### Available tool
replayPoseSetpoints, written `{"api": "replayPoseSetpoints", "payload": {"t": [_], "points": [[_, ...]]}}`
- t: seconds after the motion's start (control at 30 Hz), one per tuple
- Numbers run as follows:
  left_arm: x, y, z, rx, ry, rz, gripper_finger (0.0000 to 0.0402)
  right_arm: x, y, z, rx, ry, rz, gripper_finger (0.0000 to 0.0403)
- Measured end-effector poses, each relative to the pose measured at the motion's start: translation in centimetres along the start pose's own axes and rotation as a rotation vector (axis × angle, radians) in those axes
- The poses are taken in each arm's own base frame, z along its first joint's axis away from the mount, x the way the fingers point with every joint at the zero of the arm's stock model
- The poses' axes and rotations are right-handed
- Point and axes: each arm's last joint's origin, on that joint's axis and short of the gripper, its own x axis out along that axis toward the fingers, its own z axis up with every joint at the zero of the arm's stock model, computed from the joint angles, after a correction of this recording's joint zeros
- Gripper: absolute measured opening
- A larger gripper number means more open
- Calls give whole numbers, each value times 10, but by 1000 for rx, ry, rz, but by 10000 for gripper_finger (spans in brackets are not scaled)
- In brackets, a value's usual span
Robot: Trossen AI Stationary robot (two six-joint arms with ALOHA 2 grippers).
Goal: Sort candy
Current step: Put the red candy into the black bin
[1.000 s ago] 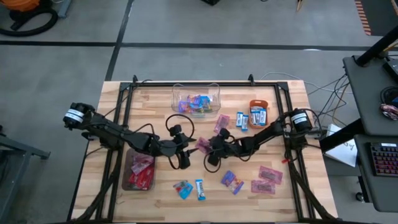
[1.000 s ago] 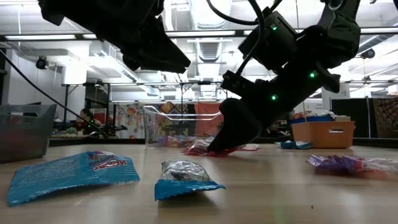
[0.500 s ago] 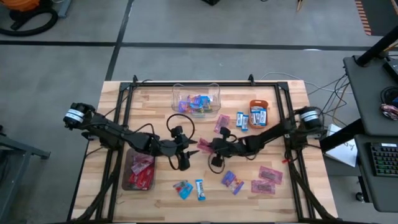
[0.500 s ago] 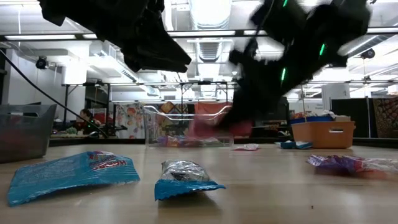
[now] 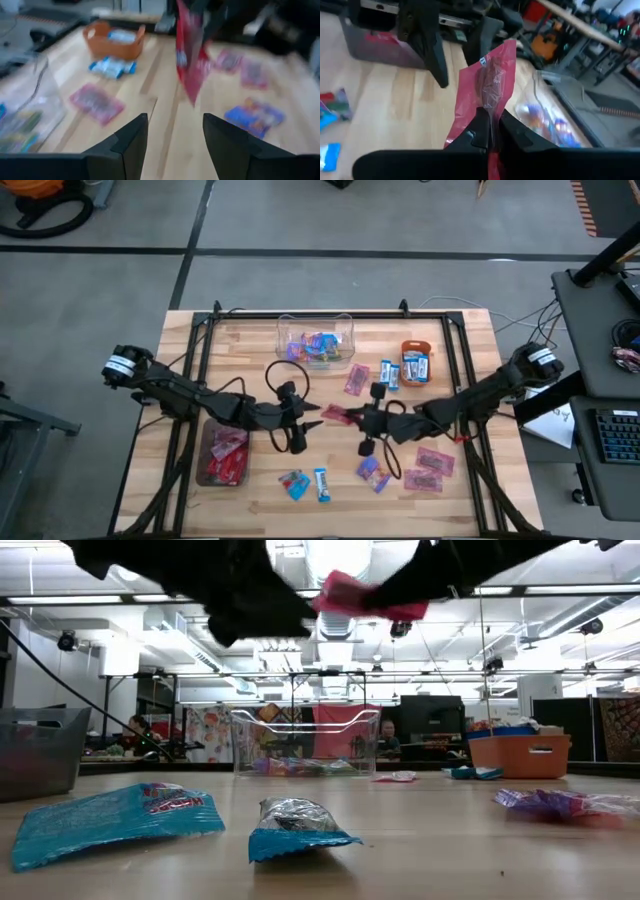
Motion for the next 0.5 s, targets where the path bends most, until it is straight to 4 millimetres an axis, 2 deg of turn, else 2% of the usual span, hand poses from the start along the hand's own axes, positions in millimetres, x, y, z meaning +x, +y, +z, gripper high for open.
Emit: {"api": "replayPoseSetpoints", "payload": {"t": [0.13,0.37,0.5], "points": [[2,-5,6,-4,-68,-97,174,4,5,0,-56,-26,8,11],[7,-5,10,-64,-131,-86,172,11,11,-7,-107,-13,16,11],[7,-5,9,-63,-128,-86,152,13,12,-9,-108,-12,16,12]]}}
